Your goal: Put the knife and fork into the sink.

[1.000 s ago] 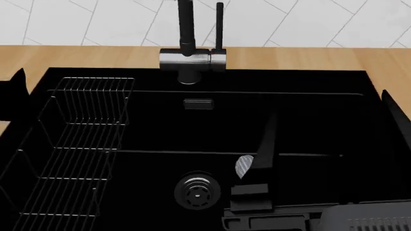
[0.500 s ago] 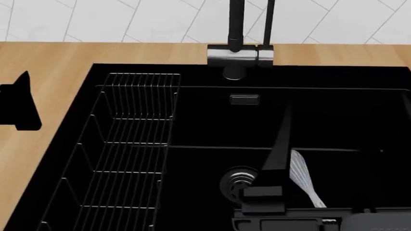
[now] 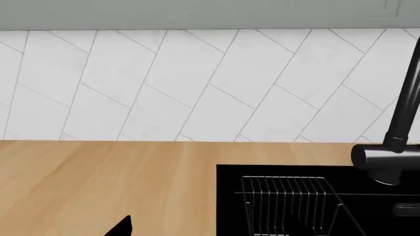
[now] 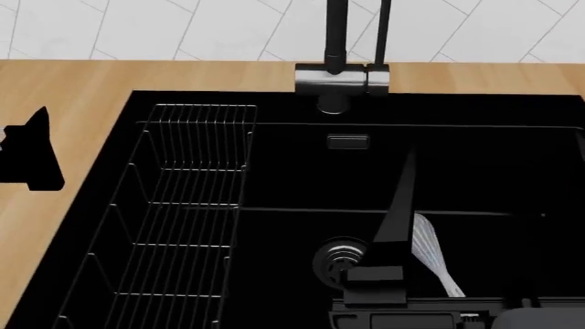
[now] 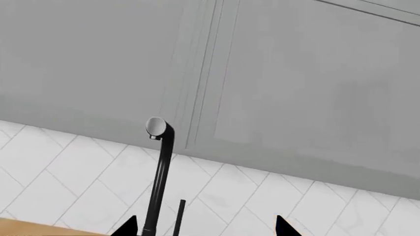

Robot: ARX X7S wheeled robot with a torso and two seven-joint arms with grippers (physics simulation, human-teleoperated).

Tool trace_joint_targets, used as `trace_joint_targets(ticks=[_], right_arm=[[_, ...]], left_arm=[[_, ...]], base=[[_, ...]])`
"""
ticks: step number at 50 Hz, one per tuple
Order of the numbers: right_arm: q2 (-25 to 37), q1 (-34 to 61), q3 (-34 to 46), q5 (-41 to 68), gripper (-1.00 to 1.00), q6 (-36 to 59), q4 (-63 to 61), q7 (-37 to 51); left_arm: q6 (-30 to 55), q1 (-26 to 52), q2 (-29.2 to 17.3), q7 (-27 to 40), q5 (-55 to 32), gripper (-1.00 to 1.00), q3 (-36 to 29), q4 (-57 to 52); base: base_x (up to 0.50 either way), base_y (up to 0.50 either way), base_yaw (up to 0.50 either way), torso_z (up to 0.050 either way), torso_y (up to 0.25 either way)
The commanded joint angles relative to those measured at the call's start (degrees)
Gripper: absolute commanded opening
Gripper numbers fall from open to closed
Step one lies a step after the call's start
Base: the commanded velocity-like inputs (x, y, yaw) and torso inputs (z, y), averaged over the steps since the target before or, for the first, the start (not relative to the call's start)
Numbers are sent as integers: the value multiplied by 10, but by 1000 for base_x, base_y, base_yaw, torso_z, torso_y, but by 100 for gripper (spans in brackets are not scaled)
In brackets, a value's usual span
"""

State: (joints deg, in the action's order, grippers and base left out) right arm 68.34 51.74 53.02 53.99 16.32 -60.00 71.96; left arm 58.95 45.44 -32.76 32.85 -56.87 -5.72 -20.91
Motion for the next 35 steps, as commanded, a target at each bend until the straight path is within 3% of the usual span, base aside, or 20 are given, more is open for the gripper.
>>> trace_joint_targets(ticks=[1,20,35], right_arm=[[-10,17,3,-1,100,-4,10,-10],[-3,3,10,-16,100,-31,18,-10],[5,-13,14,-31,100,-56,20,-8]], left_arm=[[8,-1,8,-6,5,100,8,2],[12,4,9,-2,-1,100,4,0],[40,19,15,29,-32,100,20,0]], base=[[0,0,0,0,0],[9,146,0,0,0],[1,4,0,0,0]])
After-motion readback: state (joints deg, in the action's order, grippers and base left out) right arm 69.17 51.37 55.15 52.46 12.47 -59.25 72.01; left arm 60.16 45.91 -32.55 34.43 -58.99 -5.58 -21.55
